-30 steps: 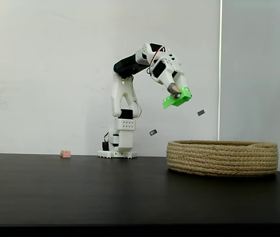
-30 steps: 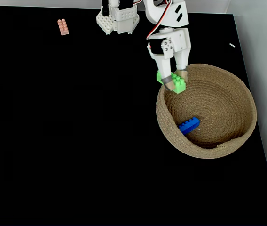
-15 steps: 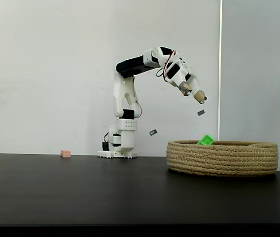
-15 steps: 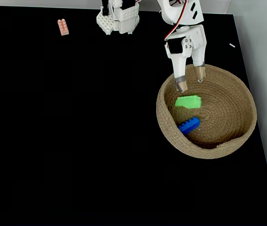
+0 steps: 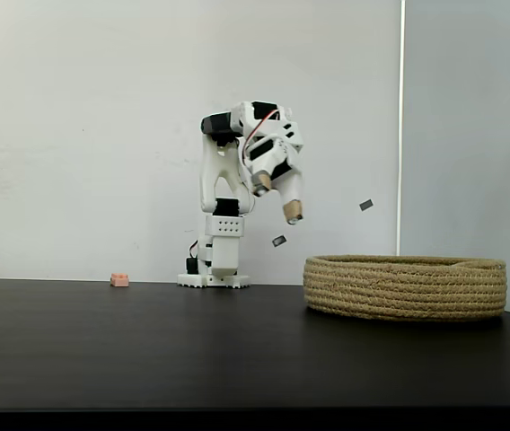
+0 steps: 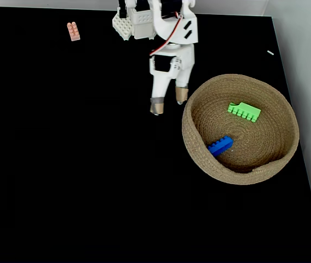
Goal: Place the lego blocks in the tray
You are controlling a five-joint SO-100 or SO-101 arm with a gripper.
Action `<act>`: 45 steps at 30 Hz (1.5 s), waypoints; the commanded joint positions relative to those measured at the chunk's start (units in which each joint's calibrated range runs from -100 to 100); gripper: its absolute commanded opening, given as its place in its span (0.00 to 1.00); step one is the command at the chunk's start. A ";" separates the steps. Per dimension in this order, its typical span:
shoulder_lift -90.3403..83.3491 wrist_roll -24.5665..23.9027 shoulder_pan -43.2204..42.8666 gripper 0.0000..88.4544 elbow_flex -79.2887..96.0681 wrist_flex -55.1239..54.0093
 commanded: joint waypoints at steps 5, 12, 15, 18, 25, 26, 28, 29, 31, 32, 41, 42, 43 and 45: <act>-6.35 6.01 18.05 0.41 -2.54 18.46; -7.29 12.75 39.49 0.45 3.67 20.71; -9.10 16.17 46.16 0.45 7.31 21.21; -9.70 19.15 50.53 0.45 10.87 20.71; -9.87 26.57 55.81 0.46 18.99 21.79; -9.87 28.91 56.96 0.46 20.26 22.46; -9.87 30.92 58.20 0.46 22.27 22.38; -9.87 31.65 59.03 0.46 22.82 22.38; -9.87 33.60 61.42 0.46 22.54 23.21; -9.96 34.58 62.82 0.46 22.00 24.12; -15.37 39.76 72.71 0.47 25.19 24.29; -15.72 39.80 73.53 0.47 25.19 24.29; -15.98 39.80 74.28 0.47 25.10 23.79; -16.23 40.24 76.17 0.47 25.19 22.04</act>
